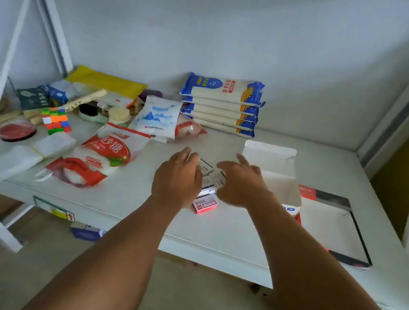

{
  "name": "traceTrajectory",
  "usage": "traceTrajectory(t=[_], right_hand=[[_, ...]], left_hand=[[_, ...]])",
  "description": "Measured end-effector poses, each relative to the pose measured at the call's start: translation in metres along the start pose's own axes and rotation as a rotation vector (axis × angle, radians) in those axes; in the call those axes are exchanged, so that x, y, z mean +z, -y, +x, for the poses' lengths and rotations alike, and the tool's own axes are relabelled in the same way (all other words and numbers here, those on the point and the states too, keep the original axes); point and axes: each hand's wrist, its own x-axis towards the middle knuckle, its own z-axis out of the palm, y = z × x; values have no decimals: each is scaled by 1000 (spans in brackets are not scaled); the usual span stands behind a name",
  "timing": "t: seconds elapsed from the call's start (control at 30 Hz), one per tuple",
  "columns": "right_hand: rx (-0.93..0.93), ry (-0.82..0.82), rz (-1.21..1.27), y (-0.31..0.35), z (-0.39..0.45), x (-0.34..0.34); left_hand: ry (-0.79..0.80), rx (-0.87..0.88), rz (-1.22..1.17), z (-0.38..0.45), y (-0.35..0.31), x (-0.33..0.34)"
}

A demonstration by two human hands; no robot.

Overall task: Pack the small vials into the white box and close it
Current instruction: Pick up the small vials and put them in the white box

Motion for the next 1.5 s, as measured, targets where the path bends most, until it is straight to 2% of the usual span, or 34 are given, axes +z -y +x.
traceTrajectory(t=[0.07, 0.17, 0.27, 0.37, 0.47, 0.57, 0.63, 0.73, 0.77, 0.9, 1.03, 1.23, 1.5], right_hand=[[0, 85, -20, 2, -1, -2], [9, 71, -46, 3, -1, -1], [16, -9, -55, 3, -3, -12], [88, -108, 108, 3, -7, -25], [202, -281, 260, -2, -16, -43], [340, -412, 257, -16, -30, -55], [408, -406, 206, -29, -42, -53], [493, -273, 158, -38, -55, -41], [497, -274, 147, -38, -55, -37], [376, -340, 196, -19, -45, -32], [185, -176, 193, 16, -29, -19], [-21, 15, -37, 50, -17, 4], [-44, 34, -184, 49, -14, 8]], left_hand=[[4, -29, -20, 1, 2, -2], [-17, -16, -19, 0, 2, -6], [-51, -20, -17, 5, 2, -20], [-87, -36, -20, 5, 1, -33], [-101, -21, -37, 2, -2, -40], [-90, -34, -57, -6, -7, -41], [-70, -41, -65, -11, -10, -39], [-50, -32, -64, -11, -10, -39], [-53, -33, -62, -10, -8, -40], [-67, -55, -58, -7, 2, -40], [-53, -83, -71, -8, 11, -35], [8, -119, -34, -8, 28, -30], [-9, -129, -25, -3, 21, -31]])
